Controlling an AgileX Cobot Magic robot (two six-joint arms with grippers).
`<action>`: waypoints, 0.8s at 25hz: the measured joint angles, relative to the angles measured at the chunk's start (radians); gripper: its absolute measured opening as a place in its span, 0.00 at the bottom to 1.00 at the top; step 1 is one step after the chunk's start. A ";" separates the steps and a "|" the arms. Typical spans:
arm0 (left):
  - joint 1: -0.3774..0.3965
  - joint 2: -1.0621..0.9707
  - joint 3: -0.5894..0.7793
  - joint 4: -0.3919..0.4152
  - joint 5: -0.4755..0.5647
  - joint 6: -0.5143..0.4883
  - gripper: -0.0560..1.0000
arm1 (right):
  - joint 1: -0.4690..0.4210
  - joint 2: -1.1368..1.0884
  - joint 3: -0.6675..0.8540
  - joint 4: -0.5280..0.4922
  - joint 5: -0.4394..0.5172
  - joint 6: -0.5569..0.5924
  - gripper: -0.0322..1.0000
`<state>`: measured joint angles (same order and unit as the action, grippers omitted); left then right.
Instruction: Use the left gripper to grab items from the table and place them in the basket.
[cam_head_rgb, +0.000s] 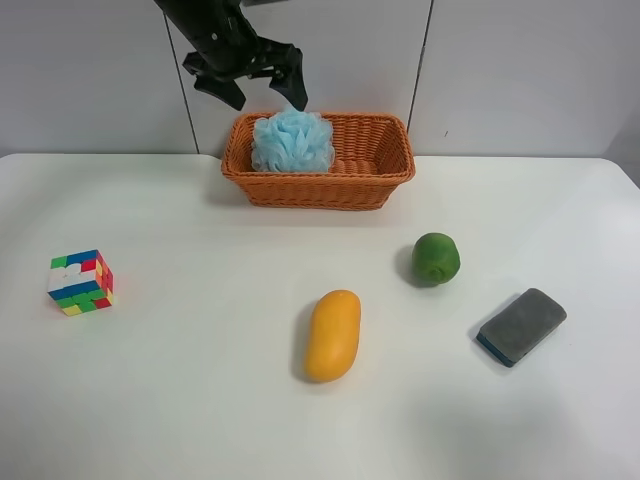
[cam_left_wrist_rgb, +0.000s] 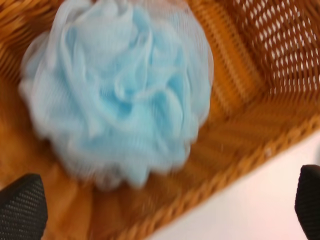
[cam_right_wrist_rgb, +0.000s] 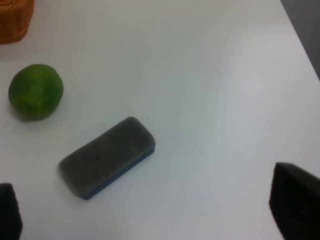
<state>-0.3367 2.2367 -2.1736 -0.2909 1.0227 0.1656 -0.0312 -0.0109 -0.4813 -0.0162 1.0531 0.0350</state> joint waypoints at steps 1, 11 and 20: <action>0.000 -0.025 0.000 0.020 0.035 -0.015 0.99 | 0.000 0.000 0.000 0.000 0.000 0.000 0.99; 0.029 -0.262 0.060 0.103 0.182 -0.017 0.98 | 0.000 0.000 0.000 0.000 0.000 0.000 0.99; 0.040 -0.704 0.616 0.092 0.032 -0.003 0.97 | 0.000 0.000 0.000 0.000 0.000 0.000 0.99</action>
<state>-0.2968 1.5331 -1.5580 -0.1984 1.0547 0.1630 -0.0312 -0.0109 -0.4813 -0.0162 1.0531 0.0350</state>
